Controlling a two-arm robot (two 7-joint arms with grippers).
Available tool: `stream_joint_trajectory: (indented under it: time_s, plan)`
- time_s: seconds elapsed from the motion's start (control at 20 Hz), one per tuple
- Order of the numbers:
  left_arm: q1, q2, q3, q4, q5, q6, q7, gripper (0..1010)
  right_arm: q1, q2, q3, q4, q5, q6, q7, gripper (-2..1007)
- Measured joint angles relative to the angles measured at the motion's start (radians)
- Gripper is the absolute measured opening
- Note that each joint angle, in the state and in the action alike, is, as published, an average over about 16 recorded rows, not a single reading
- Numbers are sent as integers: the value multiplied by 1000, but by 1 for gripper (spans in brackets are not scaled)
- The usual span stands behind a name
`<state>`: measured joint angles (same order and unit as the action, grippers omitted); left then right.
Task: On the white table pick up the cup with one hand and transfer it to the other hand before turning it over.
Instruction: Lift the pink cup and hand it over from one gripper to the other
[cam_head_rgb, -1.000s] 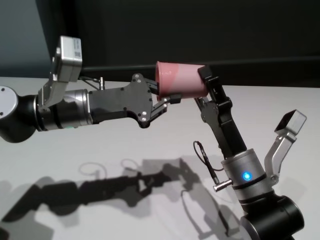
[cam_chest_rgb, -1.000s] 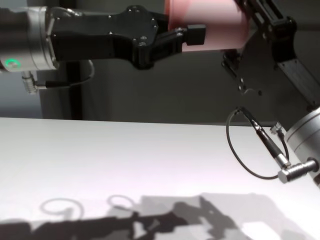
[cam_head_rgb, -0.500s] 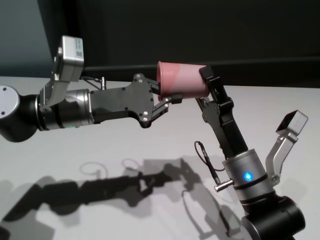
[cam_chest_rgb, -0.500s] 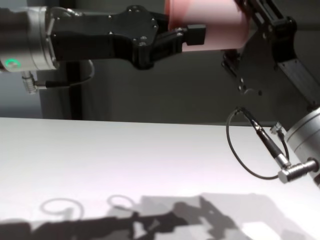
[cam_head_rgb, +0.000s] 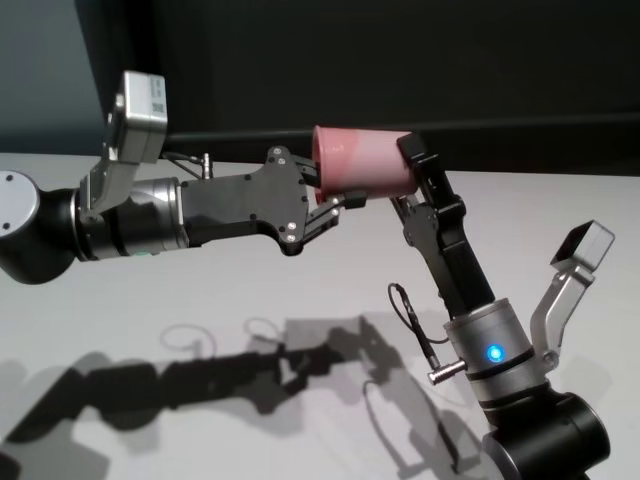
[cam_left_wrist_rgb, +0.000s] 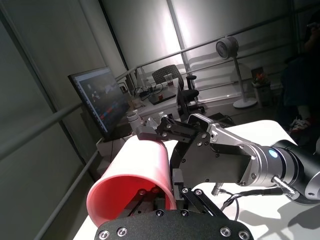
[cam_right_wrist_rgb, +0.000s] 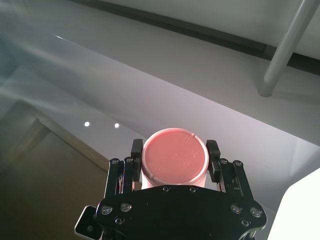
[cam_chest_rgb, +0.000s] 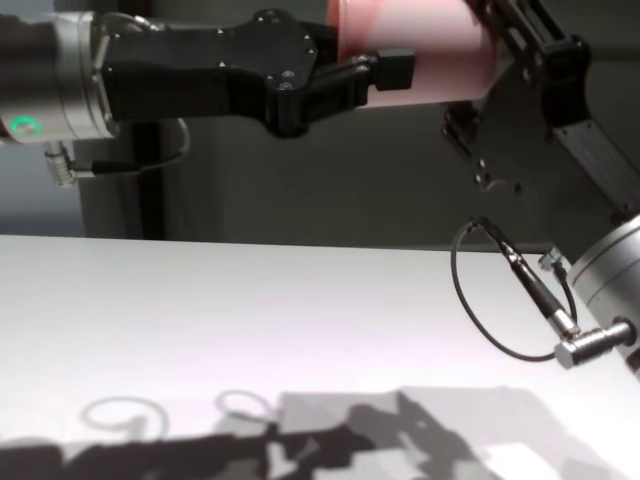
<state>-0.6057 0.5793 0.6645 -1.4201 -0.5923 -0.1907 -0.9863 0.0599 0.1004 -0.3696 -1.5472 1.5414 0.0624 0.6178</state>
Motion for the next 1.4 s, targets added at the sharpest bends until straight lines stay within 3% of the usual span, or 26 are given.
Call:
stream_joint_trajectory:
  time_s: [0.35,1.05,1.4]
  plan:
    - [0,0,0,0,0,0,0,300,0,0,0,0,0,0,-1,738]
    - [0,0,0,0,0,0,-1,816,0,0,0,0,-1,0,0,738]
    - [2,5,0,-1,1,-1,-1,968,0,0,0,0,-1,0,0,738]
